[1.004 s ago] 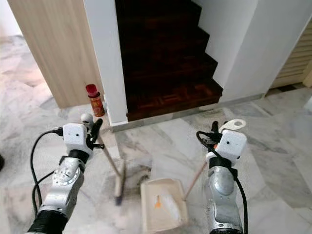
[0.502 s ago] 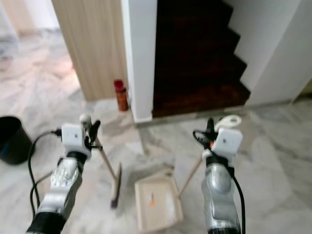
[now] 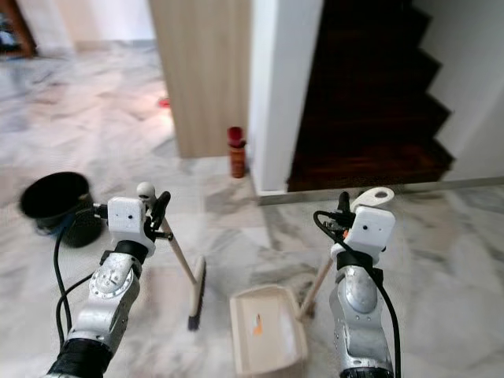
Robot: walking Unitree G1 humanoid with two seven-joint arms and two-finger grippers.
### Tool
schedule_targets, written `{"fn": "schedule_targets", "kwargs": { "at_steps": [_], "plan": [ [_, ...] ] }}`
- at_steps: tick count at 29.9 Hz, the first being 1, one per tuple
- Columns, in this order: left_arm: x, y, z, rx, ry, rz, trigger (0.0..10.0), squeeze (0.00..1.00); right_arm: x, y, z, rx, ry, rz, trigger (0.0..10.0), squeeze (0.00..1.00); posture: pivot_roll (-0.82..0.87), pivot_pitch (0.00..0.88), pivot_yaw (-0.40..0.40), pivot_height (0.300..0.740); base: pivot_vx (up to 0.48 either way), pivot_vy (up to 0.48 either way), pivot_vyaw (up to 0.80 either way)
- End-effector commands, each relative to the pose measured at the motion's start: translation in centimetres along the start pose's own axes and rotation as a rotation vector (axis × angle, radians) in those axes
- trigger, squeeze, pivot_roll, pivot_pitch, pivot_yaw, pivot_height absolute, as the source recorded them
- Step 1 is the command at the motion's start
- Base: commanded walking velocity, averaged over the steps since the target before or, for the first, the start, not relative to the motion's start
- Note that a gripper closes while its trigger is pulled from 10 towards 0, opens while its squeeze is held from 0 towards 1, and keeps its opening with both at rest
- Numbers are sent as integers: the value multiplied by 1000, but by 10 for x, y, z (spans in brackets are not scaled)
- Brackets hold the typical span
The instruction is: Sweep floor
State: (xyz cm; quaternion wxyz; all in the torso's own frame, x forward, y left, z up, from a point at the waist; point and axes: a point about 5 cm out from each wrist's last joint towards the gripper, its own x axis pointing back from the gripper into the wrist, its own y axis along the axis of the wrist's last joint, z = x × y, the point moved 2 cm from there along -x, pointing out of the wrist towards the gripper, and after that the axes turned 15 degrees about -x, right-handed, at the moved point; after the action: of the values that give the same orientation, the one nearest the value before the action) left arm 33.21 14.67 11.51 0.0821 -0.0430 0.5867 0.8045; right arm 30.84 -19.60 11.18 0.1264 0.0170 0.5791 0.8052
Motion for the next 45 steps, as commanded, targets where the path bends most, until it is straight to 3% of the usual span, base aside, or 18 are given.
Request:
{"fn": "schedule_targets", "kwargs": {
  "at_steps": [1,45],
  "plan": [
    [-5,14,4,-12,10,-60,10000,0,-3,11,6,-26,20,-48,10000,0,-27,0,6,740,0,334,0],
    [-4,14,4,-29,24,-56,10000,0,-5,9,12,-37,56,-28,10000,0,-7,0,-12,740,0,332,57]
  ]
}}
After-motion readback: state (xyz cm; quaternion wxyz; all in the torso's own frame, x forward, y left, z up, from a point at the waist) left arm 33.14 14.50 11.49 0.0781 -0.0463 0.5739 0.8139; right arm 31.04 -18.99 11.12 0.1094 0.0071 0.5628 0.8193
